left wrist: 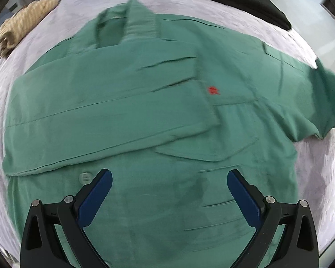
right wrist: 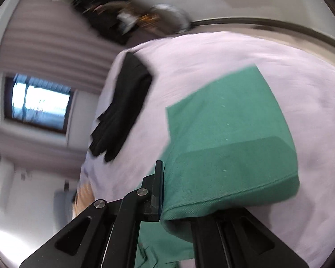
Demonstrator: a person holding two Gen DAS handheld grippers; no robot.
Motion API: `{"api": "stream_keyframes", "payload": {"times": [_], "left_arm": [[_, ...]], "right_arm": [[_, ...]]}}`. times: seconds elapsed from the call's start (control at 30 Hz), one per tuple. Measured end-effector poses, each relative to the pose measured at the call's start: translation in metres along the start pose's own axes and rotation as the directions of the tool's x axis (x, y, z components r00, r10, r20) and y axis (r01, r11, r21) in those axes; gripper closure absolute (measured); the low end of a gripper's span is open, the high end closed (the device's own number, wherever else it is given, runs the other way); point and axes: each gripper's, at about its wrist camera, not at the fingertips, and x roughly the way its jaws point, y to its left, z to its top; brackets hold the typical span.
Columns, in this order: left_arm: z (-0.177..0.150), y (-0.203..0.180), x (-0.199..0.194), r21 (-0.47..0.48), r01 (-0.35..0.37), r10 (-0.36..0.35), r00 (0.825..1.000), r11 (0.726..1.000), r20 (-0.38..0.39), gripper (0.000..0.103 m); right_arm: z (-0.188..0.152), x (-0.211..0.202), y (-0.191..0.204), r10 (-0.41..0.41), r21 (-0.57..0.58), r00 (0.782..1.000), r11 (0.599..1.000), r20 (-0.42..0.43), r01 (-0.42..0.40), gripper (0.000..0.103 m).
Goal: Fold large clothes
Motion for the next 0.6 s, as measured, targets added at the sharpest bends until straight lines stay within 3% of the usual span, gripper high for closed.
{"api": "stream_keyframes", "payload": {"times": [0.17,0.27,0.3,0.43,0.5,0.6], "left_arm": [[-0.002,0.05,-0.011,-0.054,-0.02,0.022,0.999,0.998,0.038,0.0],[-0.012,0.071,-0.012,-0.087,-0.041,0.046,0.997,0.995,0.06,0.0],[-0.012,0.083,-0.013,-0.102,-0.049,0.056,0.996,0.994,0.064,0.0],[-0.017,0.122,-0.01,-0.165,-0.079,0.093,0.993,0.983,0.076,0.0],[-0.017,0.138,-0.006,-0.196,-0.088,0.104,0.992,0.977,0.075,0.0],[-0.025,0.162,0.002,-0.228,-0.093,0.11,0.992,0.969,0.062,0.0]], "right_arm": [[-0.046,0.041,0.098,0.059,-0.228,0.993,0.97,-0.104,-0.082,0.099],[-0.091,0.071,0.158,0.037,-0.403,0.984,0.909,-0.177,-0.107,0.099],[-0.113,0.084,0.18,0.015,-0.477,0.979,0.872,-0.201,-0.112,0.099],[-0.188,0.134,0.216,-0.085,-0.623,0.955,0.773,-0.285,-0.117,0.099],[-0.226,0.163,0.218,-0.155,-0.658,0.933,0.745,-0.325,-0.105,0.099],[-0.268,0.194,0.197,-0.254,-0.674,0.897,0.736,-0.363,-0.065,0.096]]}}
